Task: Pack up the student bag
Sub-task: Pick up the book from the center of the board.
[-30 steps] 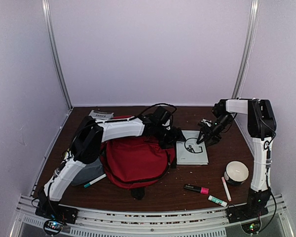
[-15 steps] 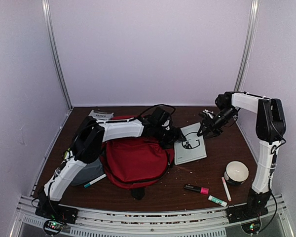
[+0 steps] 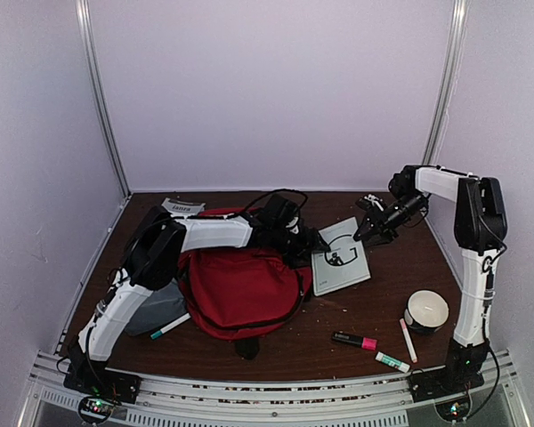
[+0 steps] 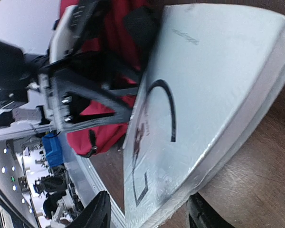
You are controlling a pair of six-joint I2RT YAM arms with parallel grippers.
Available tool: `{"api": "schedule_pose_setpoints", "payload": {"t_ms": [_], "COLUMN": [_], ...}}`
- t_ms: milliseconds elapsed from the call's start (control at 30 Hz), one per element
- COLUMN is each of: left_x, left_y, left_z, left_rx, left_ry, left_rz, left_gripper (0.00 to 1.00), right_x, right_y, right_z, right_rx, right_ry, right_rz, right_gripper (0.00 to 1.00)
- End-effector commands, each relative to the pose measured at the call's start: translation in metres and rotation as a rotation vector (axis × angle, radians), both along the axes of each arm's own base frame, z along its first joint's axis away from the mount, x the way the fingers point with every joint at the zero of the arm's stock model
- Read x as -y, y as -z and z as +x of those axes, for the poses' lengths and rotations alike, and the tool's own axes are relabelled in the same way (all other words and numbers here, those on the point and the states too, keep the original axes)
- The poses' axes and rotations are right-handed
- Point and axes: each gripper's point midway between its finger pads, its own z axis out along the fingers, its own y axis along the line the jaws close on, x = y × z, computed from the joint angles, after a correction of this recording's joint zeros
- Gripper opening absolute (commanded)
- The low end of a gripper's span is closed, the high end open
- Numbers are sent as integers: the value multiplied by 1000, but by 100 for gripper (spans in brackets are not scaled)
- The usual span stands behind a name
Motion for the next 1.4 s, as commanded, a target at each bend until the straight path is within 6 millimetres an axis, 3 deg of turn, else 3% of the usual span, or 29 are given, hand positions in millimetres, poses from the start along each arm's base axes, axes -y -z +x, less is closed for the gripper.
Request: {"api": "schedule_pose_setpoints", "payload": {"t_ms": [0, 167, 267, 333, 400, 667, 900, 1067, 1233, 1367], "left_x": [15, 15, 14, 14, 14, 10, 11, 13, 13, 0], "left_y": [26, 24, 24, 23, 23, 21, 15, -19, -92, -139], "left_z": [-18, -17, -17, -17, -17, -17, -16, -9, -5, -12], "left_rx": [-4, 0, 2, 3, 4, 13, 33, 147, 385, 518], "left_ry": [41, 42, 38, 37, 36, 29, 26, 35, 63, 86], "left_rz": [-25, -29, -26, -25, -25, -19, -37, -87, -206, -257], "left_gripper": [76, 74, 73, 73, 73, 73, 73, 82, 89, 90], "right_x": [-72, -82, -81, -74, -71, -64, -46, -34, -16, -10], "right_y": [-61, -58, -30, 2, 14, 6, 9, -13, -63, -85], "right_z": [-37, -46, -37, -26, -24, -21, -8, -10, -20, -34], "right_rx": [-6, -55, -113, -110, -95, -73, -5, 32, 173, 298], "right_ry": [-203, -231, -142, -49, -31, -3, 76, 94, 40, -28], "right_rz": [417, 431, 320, 185, 146, 95, -3, 32, 82, 72], "right_gripper": [54, 51, 47, 48, 48, 45, 19, 7, 6, 4]}}
